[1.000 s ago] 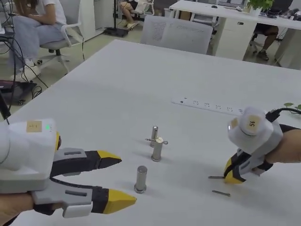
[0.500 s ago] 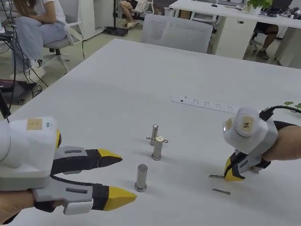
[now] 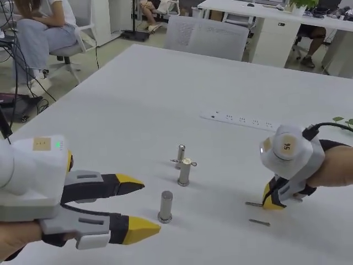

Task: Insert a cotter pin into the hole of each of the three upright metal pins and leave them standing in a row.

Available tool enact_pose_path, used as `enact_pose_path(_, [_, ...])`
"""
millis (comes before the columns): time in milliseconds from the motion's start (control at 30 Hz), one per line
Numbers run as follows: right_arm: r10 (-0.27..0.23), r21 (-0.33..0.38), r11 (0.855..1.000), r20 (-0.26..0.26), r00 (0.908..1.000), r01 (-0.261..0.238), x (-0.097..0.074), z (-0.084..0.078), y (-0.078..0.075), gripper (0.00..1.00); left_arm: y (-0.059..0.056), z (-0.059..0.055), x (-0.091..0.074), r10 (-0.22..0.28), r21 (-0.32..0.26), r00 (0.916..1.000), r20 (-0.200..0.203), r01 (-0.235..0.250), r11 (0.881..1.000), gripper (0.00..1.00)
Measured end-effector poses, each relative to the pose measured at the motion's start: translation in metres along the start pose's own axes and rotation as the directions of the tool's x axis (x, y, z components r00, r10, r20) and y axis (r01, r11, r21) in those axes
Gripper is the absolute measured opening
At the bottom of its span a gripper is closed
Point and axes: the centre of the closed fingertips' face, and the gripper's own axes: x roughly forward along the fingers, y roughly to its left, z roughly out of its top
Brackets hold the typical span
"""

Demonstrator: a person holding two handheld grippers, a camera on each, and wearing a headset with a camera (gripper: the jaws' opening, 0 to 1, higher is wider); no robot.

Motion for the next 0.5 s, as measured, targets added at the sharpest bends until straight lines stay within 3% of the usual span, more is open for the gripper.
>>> enact_pose_path(500, [-0.006,0.007,1.0,-0.006,1.0,0.006,-0.0042,-0.0013,0.0032,0.02,-0.0029,0.0021,0.0042,-0.017,0.005,0.9998,-0.007,0.017,1.0,0.46])
